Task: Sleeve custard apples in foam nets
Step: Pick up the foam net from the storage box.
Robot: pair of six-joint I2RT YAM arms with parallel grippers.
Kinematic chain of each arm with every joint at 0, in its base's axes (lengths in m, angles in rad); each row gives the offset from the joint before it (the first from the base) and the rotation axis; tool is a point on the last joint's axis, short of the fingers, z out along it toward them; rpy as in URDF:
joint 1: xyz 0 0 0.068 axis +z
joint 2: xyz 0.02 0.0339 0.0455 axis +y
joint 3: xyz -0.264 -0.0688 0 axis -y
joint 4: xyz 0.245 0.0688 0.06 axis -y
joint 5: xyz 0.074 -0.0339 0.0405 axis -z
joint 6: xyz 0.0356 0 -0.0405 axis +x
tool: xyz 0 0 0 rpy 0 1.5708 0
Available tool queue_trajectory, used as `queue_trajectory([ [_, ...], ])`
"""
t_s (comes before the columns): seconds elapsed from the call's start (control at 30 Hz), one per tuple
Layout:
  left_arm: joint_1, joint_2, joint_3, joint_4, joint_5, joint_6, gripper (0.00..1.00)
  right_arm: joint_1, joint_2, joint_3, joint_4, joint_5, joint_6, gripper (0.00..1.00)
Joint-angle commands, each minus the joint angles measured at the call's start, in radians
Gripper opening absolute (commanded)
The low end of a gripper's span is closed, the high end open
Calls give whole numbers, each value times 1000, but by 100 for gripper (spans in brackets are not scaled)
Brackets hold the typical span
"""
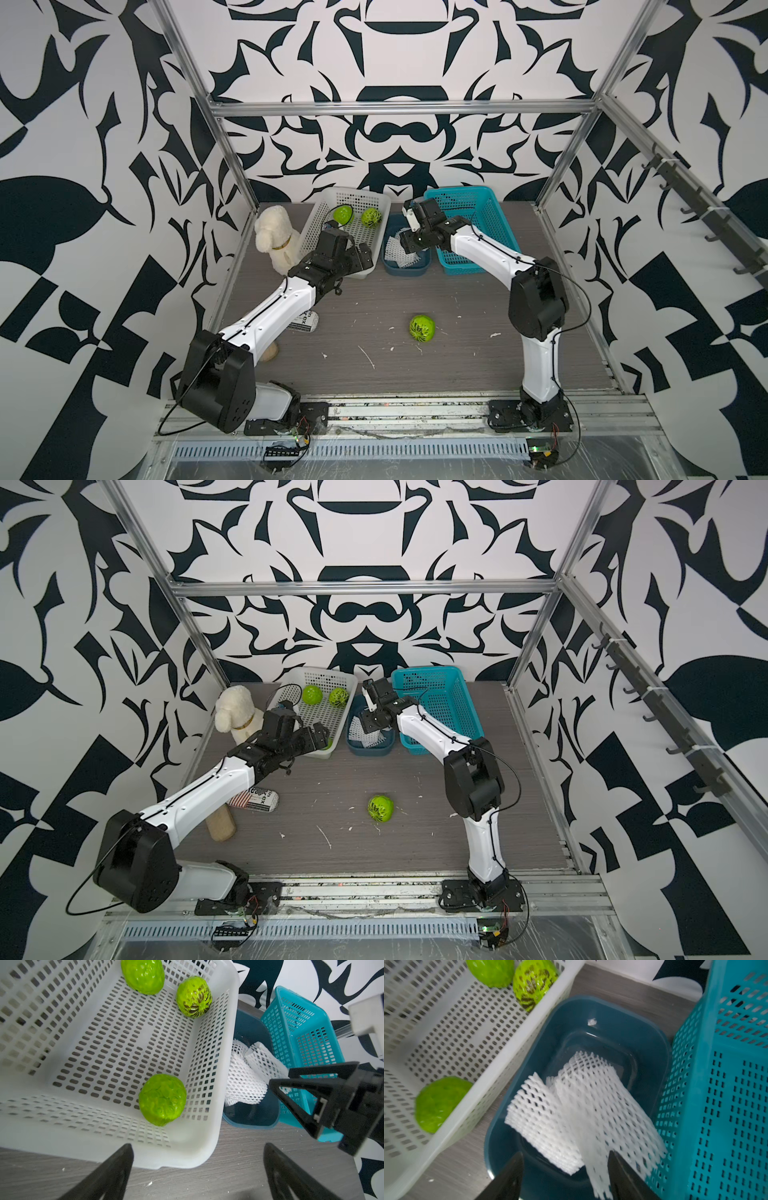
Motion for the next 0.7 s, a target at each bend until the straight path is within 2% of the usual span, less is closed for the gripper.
queue_trajectory([
  [0.0,3,-17,-16,-8,28,36,99,-4,12,87,-60,75,-40,65],
  [0.1,3,-21,-15,-7,35,37,100,-4,42,122,-77,110,-54,56],
  [0.27,3,-5,-11,5,54,32,100,-4,53,149,-88,111,-43,13],
  [0.37,4,8,-10,21,87,46,99,-4,26,142,-89,101,-22,1],
  [0.53,-9,26,-12,52,133,83,100,-5,-64,107,-83,74,25,0],
  [0.67,-68,37,-2,75,101,152,100,-5,-144,78,-88,46,80,0],
])
